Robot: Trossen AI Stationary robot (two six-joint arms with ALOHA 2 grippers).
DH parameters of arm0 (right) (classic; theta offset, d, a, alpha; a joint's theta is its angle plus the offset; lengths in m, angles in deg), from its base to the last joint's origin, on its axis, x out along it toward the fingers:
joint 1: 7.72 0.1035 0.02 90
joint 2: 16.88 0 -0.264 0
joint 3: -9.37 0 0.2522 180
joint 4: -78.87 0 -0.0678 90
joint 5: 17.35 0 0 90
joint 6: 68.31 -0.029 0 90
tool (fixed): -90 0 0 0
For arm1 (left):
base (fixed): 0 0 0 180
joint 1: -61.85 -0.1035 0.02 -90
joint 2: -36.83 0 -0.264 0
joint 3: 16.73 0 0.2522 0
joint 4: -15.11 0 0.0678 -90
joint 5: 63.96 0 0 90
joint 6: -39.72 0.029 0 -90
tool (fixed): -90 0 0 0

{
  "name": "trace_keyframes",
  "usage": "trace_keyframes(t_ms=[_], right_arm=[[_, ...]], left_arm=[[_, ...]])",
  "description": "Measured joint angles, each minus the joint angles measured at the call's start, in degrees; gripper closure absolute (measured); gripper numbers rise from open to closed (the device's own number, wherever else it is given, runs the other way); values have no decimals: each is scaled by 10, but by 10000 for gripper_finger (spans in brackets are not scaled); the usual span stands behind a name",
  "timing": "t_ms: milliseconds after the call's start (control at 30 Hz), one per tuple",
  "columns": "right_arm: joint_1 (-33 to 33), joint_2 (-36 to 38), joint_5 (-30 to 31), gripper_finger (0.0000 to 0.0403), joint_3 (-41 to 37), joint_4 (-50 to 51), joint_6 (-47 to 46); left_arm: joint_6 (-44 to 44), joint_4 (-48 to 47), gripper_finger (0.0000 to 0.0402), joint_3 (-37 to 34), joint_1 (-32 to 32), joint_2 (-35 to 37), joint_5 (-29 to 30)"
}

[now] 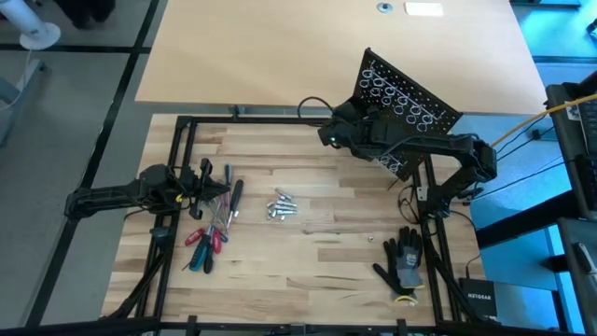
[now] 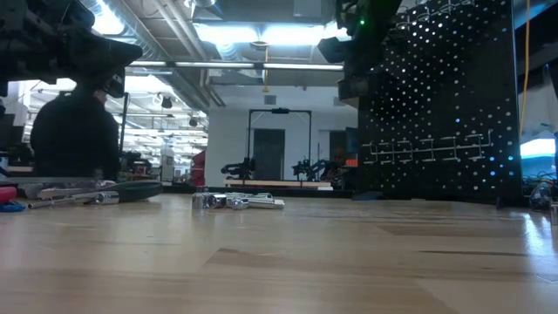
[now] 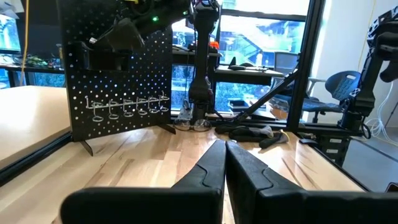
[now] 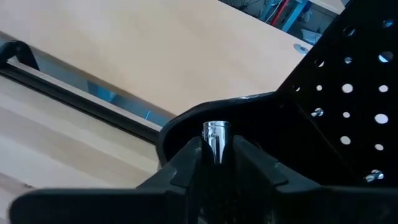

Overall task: Hang tools onto peg board
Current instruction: Put the socket into the black pegboard bin

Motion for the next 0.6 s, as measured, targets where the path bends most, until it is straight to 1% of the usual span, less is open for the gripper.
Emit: trace_keyframes(t_ms=[200,300,433,600], right_arm=[[1,0,-2,260,0,-1,5],[2,8,-5,242,0,-1,11],[20,25,-15,236,0,-6,20],[65,48,-18,236,0,-11,31]], left_arm=[[0,0,400,0,0,0,0],[0,0,400,0,0,0,0],[0,0,400,0,0,0,0],[0,0,400,0,0,0,0]])
